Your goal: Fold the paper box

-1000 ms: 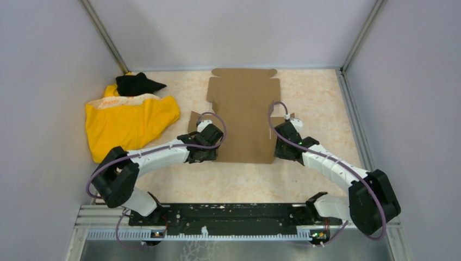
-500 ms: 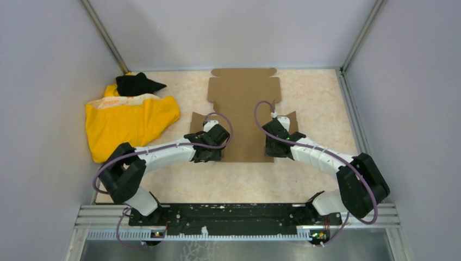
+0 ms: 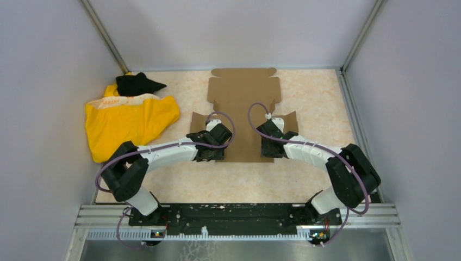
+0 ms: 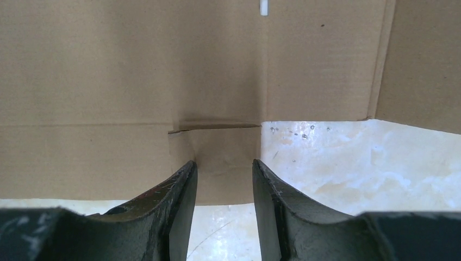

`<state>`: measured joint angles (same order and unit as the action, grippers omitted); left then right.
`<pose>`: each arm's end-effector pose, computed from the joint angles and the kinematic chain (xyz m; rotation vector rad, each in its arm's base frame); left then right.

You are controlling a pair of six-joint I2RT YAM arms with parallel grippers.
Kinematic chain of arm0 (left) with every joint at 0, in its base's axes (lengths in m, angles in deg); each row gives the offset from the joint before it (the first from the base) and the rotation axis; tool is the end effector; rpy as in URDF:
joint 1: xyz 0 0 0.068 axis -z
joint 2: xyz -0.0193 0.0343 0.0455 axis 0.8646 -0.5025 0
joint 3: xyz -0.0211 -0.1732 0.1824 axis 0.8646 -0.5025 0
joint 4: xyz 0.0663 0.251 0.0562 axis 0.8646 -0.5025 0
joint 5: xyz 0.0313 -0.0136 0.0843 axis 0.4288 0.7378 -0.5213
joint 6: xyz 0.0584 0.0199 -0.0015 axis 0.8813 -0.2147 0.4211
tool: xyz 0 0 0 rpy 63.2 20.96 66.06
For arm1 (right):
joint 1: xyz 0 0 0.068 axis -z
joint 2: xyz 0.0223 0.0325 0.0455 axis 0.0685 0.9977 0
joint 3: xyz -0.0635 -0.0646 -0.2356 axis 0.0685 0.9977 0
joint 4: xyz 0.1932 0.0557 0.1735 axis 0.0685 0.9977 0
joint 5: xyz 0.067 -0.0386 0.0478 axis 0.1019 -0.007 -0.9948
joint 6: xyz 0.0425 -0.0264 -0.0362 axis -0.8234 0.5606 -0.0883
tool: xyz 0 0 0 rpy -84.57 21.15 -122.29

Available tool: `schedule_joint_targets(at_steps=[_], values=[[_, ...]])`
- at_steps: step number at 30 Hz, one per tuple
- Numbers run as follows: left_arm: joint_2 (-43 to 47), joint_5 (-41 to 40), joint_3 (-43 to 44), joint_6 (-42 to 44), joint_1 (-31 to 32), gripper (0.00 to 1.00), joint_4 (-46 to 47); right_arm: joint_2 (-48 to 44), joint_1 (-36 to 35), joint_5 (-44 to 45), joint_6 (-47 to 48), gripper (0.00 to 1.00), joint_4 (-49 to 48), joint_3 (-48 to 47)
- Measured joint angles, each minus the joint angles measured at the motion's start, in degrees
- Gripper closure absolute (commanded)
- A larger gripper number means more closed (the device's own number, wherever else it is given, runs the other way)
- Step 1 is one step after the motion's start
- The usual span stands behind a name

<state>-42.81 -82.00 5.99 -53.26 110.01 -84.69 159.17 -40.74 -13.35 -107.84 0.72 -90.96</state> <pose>0.2141 -0.2300 0.1468 0.0783 2.5484 -0.1014 0.2292 0.1547 0.1379 0.0762 2.5933 0.0604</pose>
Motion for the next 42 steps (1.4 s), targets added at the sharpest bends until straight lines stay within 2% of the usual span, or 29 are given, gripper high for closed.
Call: schedule_joint_targets(at_steps=[7, 14, 26, 42], values=[[-1.75, 0.94, -0.02, -0.26, 0.31, 0.51, 2.01, 2.23, -0.61, 0.02, 0.04, 0.56, -1.38, -0.04], [-1.81, 2.86, -2.38, -1.09, 0.33, 0.45, 7.37, 3.06, -1.29, 0.61, 0.04, 0.54, -2.56, -0.33], [0.15, 2.25, -6.47, -2.45, 0.35, 0.47, 12.72, 4.13, -2.8, 2.89, 0.07, 0.53, -3.54, -0.66], [-5.44, -5.38, 0.35, -2.95, 3.37, 0.48, 4.79, 4.59, -2.84, 2.91, 1.11, 0.52, -6.45, -0.2]])
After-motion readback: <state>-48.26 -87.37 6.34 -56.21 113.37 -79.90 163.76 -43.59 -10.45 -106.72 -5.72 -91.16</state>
